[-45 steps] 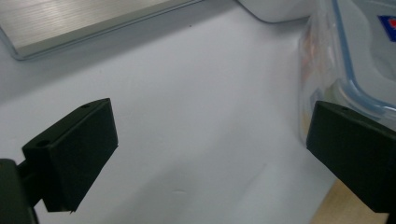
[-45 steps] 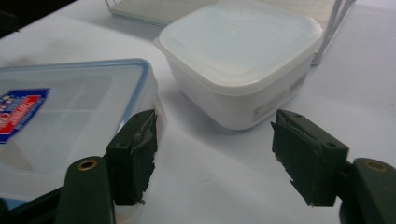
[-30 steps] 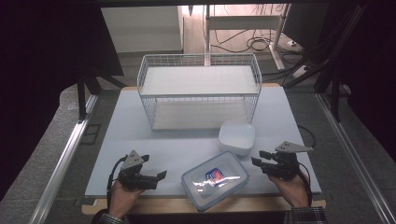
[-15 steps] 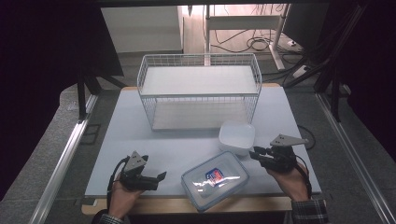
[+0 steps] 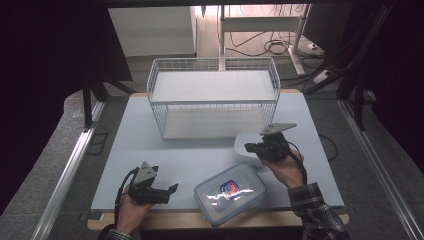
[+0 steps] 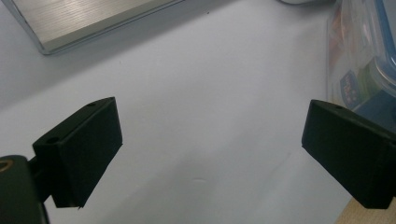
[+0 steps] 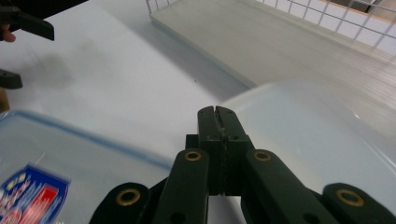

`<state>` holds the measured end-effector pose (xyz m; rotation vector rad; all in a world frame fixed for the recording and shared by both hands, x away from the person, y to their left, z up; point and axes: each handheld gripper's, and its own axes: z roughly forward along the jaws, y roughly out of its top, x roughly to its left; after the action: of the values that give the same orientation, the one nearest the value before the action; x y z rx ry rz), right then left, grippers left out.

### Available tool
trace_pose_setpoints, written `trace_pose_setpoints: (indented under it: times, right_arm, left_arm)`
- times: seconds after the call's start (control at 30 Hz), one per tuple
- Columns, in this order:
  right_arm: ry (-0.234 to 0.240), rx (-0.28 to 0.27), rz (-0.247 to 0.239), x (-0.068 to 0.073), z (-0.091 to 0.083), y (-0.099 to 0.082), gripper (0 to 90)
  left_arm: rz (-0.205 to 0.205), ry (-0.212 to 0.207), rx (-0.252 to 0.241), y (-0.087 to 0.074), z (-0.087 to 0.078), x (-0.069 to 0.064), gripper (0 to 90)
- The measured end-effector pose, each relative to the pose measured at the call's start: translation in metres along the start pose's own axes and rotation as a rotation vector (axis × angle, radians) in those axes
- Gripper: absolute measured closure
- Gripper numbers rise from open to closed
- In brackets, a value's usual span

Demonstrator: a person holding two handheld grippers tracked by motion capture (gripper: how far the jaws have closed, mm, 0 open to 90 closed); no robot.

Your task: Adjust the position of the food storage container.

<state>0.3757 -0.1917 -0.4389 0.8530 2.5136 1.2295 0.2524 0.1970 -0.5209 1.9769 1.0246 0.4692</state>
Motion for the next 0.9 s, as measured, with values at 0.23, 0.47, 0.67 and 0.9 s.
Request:
trace_pose_setpoints:
  times: [0.23,0.47,0.67,0.9]
  right_arm:
    - [-0.010,0.029,-0.027,-0.002,0.024,0.019,89.7]
    - [-0.015,0.066,-0.067,-0.002,0.054,0.032,89.6]
    - [-0.041,0.133,-0.057,-0.016,0.079,0.031,89.5]
    - [-0.050,0.148,-0.060,-0.018,0.081,0.026,89.5]
  left_arm:
    - [-0.005,-0.001,-0.001,0.000,0.000,0.001,4.6]
    - [0.006,0.006,0.021,0.000,0.002,-0.001,4.7]
    - [0.012,0.010,0.028,0.000,0.003,-0.001,5.0]
    - [0.022,0.014,0.022,0.000,0.002,-0.003,5.1]
